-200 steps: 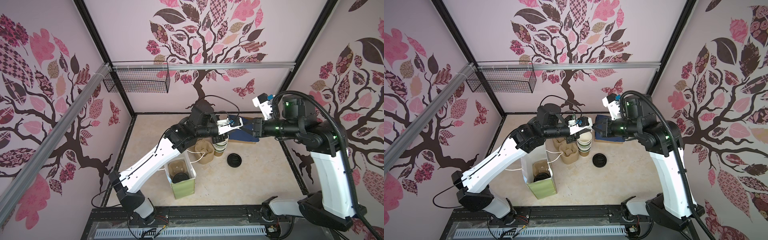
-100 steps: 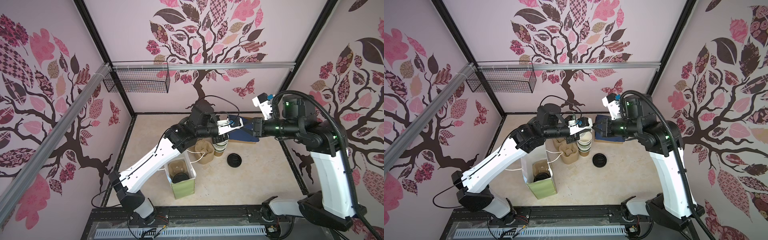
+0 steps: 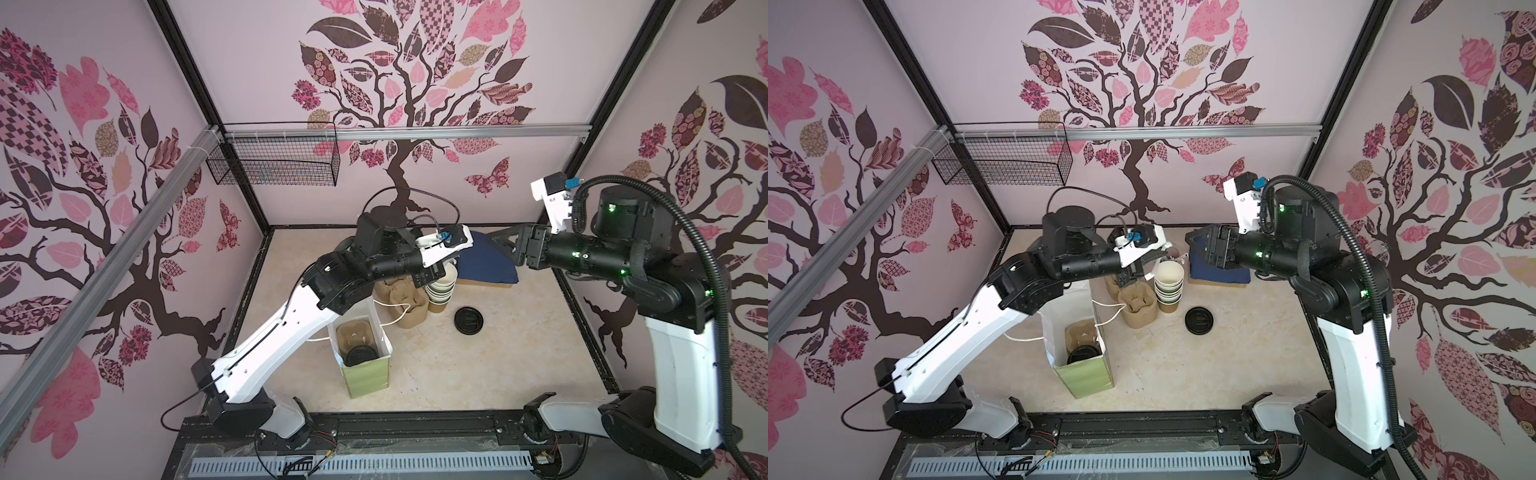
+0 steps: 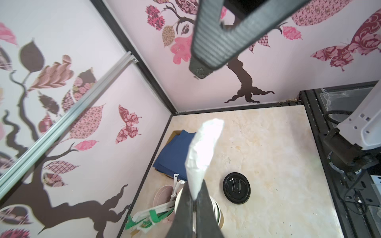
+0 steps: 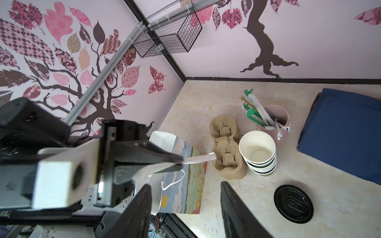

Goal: Pack a coffee takeout order
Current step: Place the straw in the takeout bag.

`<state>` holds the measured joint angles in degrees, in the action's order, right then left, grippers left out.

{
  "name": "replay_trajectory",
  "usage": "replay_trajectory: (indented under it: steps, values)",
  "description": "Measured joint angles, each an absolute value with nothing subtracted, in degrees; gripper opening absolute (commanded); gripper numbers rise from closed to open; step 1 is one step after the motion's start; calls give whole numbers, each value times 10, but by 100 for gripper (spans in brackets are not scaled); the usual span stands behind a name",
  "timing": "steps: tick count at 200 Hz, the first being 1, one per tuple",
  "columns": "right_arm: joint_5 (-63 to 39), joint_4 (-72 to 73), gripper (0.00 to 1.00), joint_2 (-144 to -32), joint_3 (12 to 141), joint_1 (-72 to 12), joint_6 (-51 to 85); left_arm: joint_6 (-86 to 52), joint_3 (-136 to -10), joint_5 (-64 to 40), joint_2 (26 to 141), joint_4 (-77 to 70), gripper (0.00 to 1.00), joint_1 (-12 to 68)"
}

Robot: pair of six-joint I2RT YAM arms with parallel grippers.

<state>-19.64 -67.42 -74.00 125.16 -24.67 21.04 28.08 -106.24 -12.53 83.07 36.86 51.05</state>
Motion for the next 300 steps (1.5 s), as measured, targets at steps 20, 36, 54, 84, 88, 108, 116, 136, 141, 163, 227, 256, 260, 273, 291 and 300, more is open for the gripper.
replay_trajectory:
  steps: [20,36,54,84,88,108,116,136,141,163,227,256,260,273,291,300]
  values:
    - [-175,-662,50,-717,1225,-247,211,234,-1063,-85,768,386,0,510]
    - [-167,-658,49,-708,1210,-247,213,187,-1063,-44,715,406,0,510]
    - [-165,-646,49,-706,1199,-247,215,122,-1064,12,663,434,0,510]
    - [-166,-633,49,-710,1173,-247,219,-32,-1078,130,606,516,0,510]
    - [-168,-632,49,-710,1170,-247,221,-52,-1082,143,602,529,0,510]
    - [-173,-622,48,-712,1157,-247,223,-163,-1097,213,589,596,0,510]
    - [-176,-619,48,-712,1153,-247,224,-203,-1097,234,588,621,0,510]
    - [-181,-614,48,-712,1146,-247,226,-284,-1097,274,596,683,0,510]
    - [-182,-613,48,-712,1144,-247,226,-300,-1097,281,600,696,0,510]
    - [-183,-616,47,-712,1143,-247,228,-367,-1098,301,634,750,0,510]
    - [-184,-628,46,-711,1143,-247,228,-466,-1079,241,742,846,0,434]
    - [-185,-629,46,-710,1142,-247,228,-494,-1068,215,761,864,0,430]
    - [-185,-629,46,-710,1141,-247,228,-499,-1066,213,762,865,0,429]
    - [-185,-629,46,-707,1136,-247,228,-515,-1057,200,766,866,0,422]
    - [-185,-630,46,-704,1130,-247,228,-532,-1043,182,773,867,0,411]
    - [-186,-631,45,-703,1127,-247,228,-539,-1036,172,777,867,0,405]
